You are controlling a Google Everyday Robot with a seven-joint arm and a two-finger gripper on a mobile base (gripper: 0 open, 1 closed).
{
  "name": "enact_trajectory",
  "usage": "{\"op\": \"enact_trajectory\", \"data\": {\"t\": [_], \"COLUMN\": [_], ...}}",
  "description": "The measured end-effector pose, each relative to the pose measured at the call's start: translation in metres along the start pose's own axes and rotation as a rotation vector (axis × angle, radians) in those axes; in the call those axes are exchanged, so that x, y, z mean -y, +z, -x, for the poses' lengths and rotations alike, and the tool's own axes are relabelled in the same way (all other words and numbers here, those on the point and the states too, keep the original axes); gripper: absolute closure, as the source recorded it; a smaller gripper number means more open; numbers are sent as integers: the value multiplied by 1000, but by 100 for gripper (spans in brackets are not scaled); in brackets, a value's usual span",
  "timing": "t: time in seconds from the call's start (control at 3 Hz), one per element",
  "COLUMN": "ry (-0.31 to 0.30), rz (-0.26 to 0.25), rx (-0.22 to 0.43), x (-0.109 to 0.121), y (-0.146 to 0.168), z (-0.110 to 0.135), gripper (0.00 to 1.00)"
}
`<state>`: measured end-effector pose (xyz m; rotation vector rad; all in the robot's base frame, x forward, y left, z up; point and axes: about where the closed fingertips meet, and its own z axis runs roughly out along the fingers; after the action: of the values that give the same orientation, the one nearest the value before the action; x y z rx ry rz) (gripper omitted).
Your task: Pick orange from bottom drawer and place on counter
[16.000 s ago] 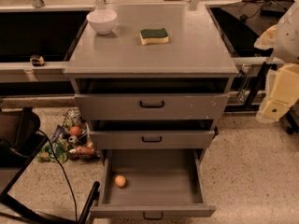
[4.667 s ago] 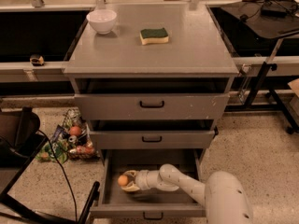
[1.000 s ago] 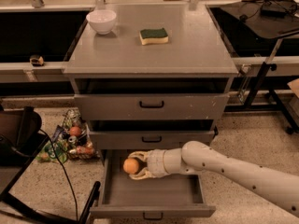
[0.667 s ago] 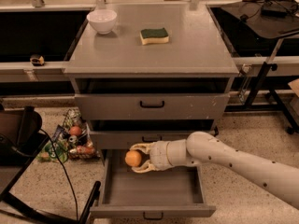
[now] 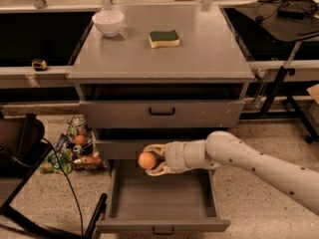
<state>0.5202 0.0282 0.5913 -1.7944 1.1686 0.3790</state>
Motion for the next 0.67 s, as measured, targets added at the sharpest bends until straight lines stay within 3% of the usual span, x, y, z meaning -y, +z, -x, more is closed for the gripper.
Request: {"op": "enact_trajectory", "data": {"t": [0.33,0.67], "ry": [-51,-102], "rz": [-24,-63], "rx": [-52,-117], "x": [50,119], "y": [-53,-113], "z": [18,41], "gripper": [100,100]}}
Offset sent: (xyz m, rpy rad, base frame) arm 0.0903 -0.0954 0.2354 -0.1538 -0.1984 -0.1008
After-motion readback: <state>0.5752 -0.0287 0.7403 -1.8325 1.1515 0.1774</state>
